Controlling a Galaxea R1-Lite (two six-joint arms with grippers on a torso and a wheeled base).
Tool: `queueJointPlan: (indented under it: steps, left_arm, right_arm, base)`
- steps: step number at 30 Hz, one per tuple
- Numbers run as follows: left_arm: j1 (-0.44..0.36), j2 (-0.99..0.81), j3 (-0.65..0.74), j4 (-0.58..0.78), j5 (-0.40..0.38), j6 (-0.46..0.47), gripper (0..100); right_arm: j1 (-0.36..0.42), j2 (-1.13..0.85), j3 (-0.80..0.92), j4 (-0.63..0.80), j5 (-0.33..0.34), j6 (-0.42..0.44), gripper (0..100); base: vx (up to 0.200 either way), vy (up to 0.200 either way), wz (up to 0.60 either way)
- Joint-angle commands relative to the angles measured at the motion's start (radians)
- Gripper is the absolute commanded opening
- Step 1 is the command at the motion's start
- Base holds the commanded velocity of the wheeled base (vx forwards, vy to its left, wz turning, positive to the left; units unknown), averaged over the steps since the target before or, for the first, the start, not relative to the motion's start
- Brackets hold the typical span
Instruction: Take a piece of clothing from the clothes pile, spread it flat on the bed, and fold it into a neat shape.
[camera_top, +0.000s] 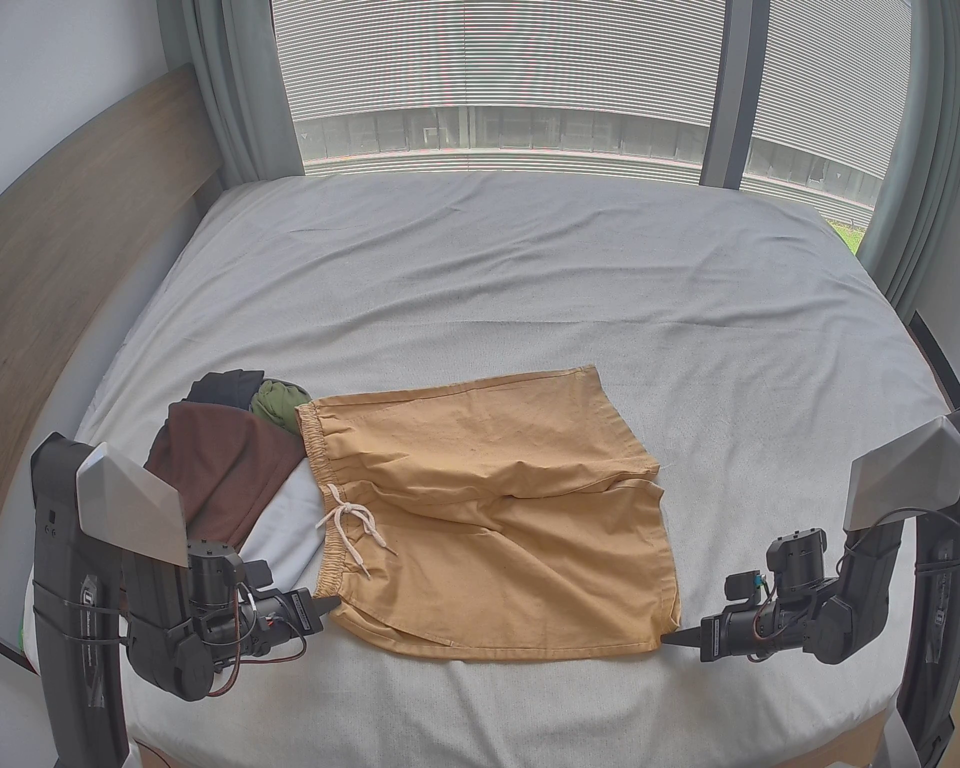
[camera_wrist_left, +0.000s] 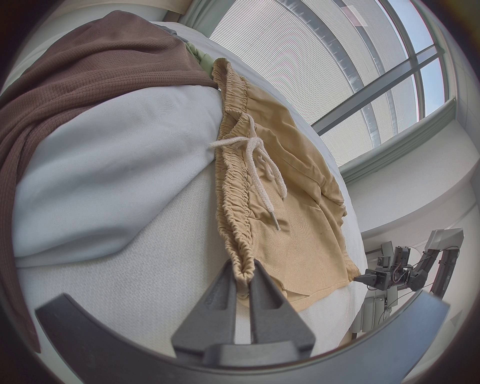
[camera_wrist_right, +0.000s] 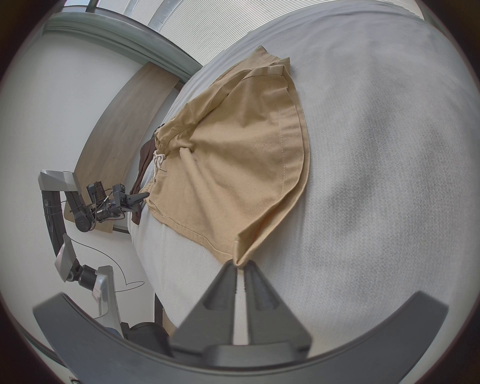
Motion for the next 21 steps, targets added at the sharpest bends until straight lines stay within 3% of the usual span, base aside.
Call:
queueJointPlan:
  steps: [1,15,16,21]
  left_arm:
    - [0.000,0.002,0.000,0.000,0.000,0.000,0]
    - [0.000,0.002,-0.002,0.000,0.000,0.000,0]
    - [0.000,0.002,-0.002,0.000,0.000,0.000,0]
    - [0.000,0.006,-0.002,0.000,0.000,0.001,0]
  right_arm:
    - [0.005,-0.002,-0.006,0.016,0.000,0.001,100]
    - [0.006,0.006,-0.043,0.029,-0.016,0.018,100]
    - [0.008,0.006,-0.043,0.029,-0.016,0.018,0]
    - [0.008,0.006,-0.046,0.029,-0.017,0.017,0]
  base:
    - [0.000,0.000,0.00]
    - [0.000,0.000,0.00]
    - [0.000,0.000,0.00]
    - [0.000,0.000,0.00]
